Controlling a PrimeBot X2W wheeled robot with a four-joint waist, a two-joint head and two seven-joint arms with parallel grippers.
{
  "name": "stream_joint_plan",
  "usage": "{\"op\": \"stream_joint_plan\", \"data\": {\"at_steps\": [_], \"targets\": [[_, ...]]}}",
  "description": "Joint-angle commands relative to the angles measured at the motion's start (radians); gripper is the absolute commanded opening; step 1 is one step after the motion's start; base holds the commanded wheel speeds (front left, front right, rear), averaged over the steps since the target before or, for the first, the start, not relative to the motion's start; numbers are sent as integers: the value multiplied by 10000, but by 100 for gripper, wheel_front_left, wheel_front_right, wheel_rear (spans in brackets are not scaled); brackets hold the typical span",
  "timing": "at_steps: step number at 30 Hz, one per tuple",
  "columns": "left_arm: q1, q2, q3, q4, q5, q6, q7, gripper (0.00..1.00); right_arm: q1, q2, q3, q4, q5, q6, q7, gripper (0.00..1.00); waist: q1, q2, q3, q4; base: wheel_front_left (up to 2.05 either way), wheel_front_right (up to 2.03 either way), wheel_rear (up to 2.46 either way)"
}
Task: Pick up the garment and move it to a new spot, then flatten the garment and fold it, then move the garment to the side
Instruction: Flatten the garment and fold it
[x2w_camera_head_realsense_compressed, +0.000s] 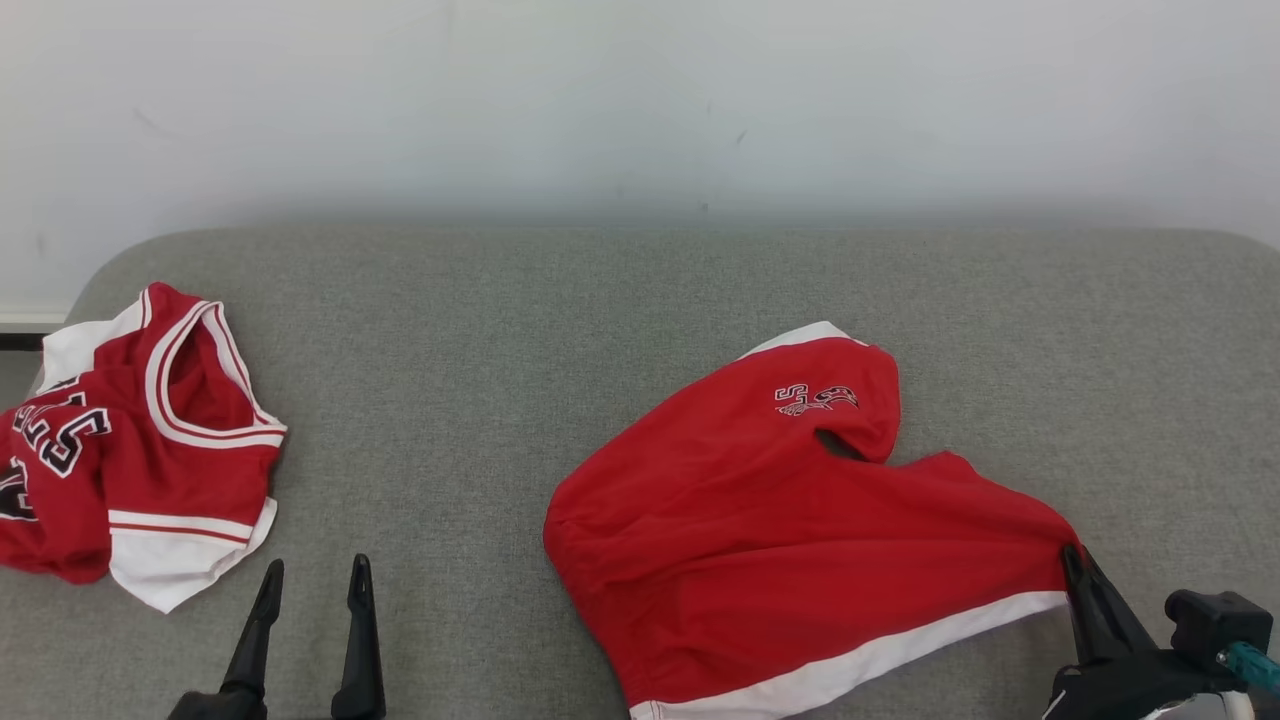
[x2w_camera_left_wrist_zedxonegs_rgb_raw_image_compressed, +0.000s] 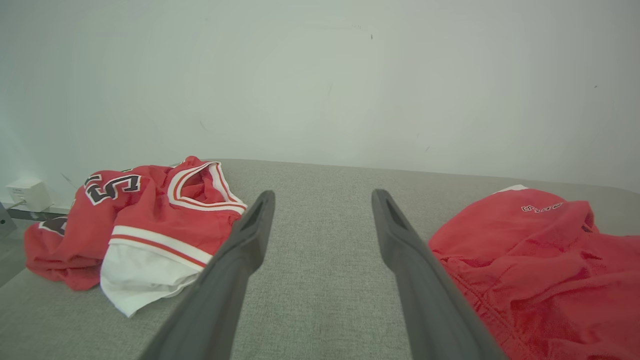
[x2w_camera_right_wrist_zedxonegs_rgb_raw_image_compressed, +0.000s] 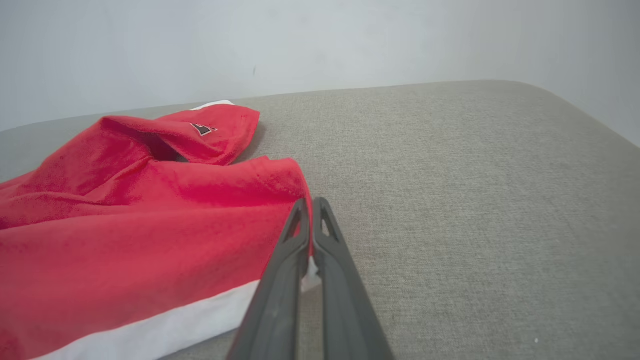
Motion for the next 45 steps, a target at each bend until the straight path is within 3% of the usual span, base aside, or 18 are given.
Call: {"op": "stream_joint_plan", "data": {"at_steps": [1,2,3,4,14,32,45], "targets": [[86,-20,14,26,-6,-52,-34,100,174,4,-153,-115,-89,-22,30,0,0,-1,-47,-45,0,0,0],[92,-19,29,41,-9,-55,-34,100,273,49,-277,-167,-76,-22,74,0,0,-1,-77,-68,0,0,0],[106,-20,22,58,-7,-60,-34,100,358,43,-374,-232,-163,-22,89,25,0,-1,-98,-75,0,0,0],[124,-21,20,81,1,-37,-34,100,406,72,-444,-287,-200,-22,105,100,0,-1,-133,-81,0,0,0],[380,-24,190,40,112,-99,-34,100,821,619,-1365,-1781,-1363,-22,-11,100,0,-1,-532,-267,0,0,0],[521,-24,301,-151,216,-135,-34,100,2570,1277,-1485,-4874,-1949,-22,-4,100,0,-1,-713,-659,0,0,0],[477,-24,394,-44,281,-161,-34,100,2948,1549,-1451,-5263,-2009,-22,-5,100,0,-1,-641,-676,0,0,0]]}}
